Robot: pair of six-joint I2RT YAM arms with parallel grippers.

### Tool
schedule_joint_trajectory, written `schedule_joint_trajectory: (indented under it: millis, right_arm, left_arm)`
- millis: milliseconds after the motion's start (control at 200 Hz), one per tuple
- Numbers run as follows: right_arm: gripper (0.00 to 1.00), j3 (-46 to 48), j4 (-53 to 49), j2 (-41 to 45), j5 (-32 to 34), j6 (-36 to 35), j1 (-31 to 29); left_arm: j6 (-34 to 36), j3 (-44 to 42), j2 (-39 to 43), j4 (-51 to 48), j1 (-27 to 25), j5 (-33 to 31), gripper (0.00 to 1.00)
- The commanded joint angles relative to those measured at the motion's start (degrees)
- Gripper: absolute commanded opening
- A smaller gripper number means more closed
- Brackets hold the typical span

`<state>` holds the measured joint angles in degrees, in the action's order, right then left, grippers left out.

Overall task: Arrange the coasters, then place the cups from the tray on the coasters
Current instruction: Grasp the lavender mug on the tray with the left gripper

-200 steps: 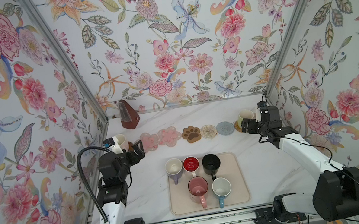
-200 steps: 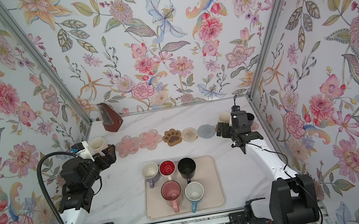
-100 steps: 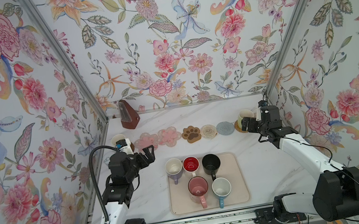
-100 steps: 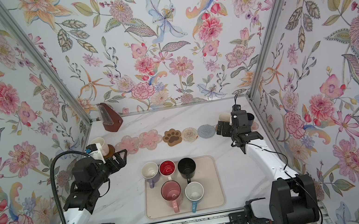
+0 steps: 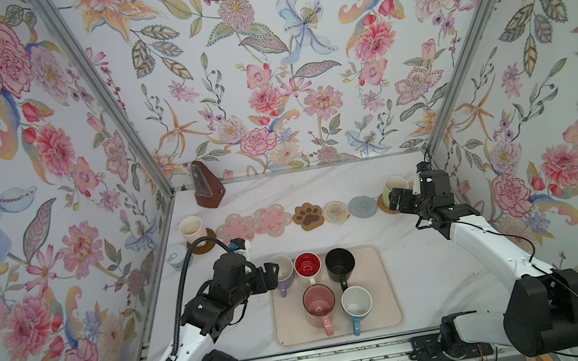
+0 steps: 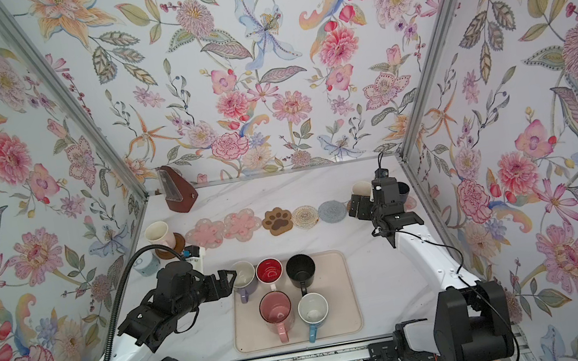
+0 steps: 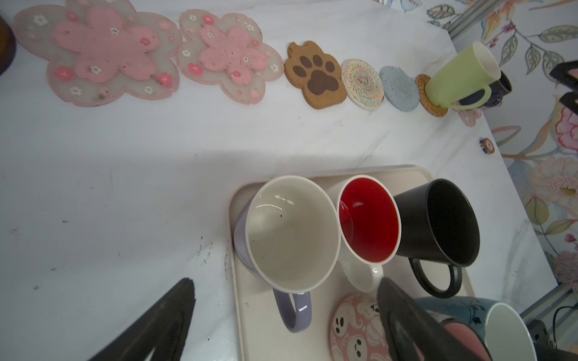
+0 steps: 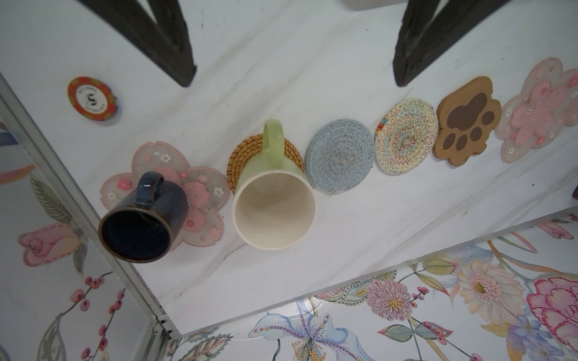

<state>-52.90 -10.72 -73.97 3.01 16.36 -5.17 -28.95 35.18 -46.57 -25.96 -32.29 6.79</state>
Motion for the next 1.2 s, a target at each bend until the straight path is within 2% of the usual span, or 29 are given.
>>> schedule_joint_trajectory:
  millis: [0, 205, 325, 746, 941, 1191]
  right_arm:
    - [0.99, -1.0, 1.3, -0.4, 0.2, 0.8, -0.2]
    - [0.99, -1.0, 1.1, -0.3, 0.2, 0.9, -0.2]
    - [0.99, -1.1, 1.0, -0.2, 0.2, 1.0, -0.2]
    - [0.99, -0.8, 0.5, -0.3, 0.6, 1.0, -0.1]
    - [0.99, -0.7, 0.2, 0.3, 1.1, 0.6, -0.2]
    - [0.99, -0.5, 0.7, 0.1, 0.7, 0.7, -0.2]
  left_arm:
    - [-1.9, -1.5, -2.2, -1.5, -4.0, -2.9, 0.92]
    - [-2.2, -1.0, -6.7, -2.8, -10.0, -4.4, 0.89]
    - [-1.8, -1.2, -9.5, -2.7, -11.2, -4.9, 0.86]
    - [-2.2, 0.7, -17.7, -2.1, -13.3, -9.7, 0.74]
    - [-3.9, 1.5, -19.8, -2.2, -13.9, -13.8, 0.69]
    - [-5.1, 2.3, -22.3, -1.5, -13.8, -15.2, 0.53]
